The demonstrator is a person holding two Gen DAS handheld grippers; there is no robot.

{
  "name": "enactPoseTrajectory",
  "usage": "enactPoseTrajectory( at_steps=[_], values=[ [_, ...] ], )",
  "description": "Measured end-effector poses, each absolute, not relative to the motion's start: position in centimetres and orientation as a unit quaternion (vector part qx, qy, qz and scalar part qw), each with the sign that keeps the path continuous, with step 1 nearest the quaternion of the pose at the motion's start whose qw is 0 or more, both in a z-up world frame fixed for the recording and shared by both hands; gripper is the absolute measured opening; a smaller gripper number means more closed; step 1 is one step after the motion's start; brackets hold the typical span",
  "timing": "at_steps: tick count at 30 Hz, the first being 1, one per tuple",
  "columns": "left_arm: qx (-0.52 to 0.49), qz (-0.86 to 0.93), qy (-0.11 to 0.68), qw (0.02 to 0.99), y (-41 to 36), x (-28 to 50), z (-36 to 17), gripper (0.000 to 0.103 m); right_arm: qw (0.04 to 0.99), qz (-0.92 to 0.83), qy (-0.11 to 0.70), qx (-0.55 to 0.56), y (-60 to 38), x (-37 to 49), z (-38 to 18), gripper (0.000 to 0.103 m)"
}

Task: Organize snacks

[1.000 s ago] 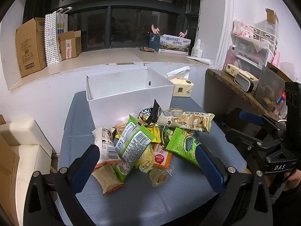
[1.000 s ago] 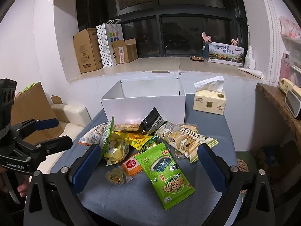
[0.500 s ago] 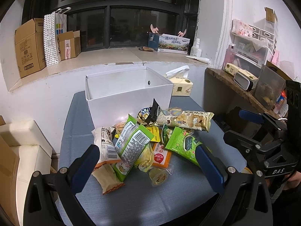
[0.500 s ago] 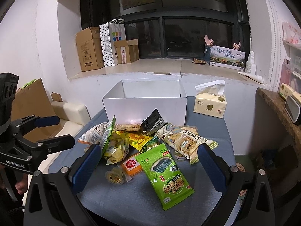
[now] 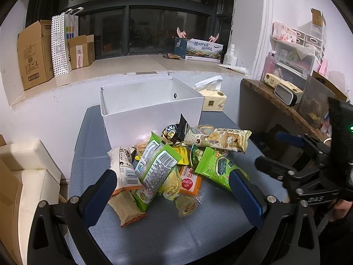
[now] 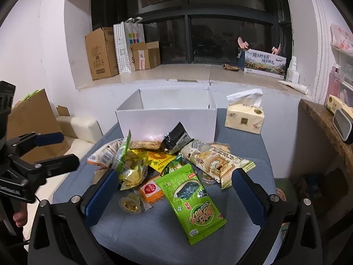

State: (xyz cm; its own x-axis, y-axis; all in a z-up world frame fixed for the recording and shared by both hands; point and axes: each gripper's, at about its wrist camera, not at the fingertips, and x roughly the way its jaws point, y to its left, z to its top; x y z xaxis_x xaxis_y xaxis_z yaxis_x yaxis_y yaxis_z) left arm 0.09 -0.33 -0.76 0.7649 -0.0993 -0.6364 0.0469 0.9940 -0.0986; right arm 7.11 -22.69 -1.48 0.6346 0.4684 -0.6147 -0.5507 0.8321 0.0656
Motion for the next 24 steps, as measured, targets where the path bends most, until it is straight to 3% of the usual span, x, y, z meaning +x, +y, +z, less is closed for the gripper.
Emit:
enactPoseTrajectory(
  at_steps=[15, 17, 18, 24],
  values=[
    [-0.043, -0.045, 0.369, 0.927, 1.7, 0.5, -4.1, 0.103, 0.822, 0.294, 0.461, -0.157, -20.9, 14.8, -13.9, 0.103],
    [-0.047, -0.05, 0.373, 0.925, 2.1, 0.5, -4.7, 0.103, 0.817, 0.299, 0.468, -0.157, -20.9, 14.9, -14.7, 0.095],
    [-0.049, -0.054, 0.375, 0.924, 2.3, 0.5, -5.0, 0.103, 0.811, 0.309, 0.473, -0.149, -21.0, 14.9, -15.0, 0.08],
    [-0.021, -0.071, 0.375, 0.924, 2.2, 0.6, -5.7, 0.103, 0.821, 0.305, 0.462, -0.141, -22.3, 14.0, -14.1, 0.078]
  ],
)
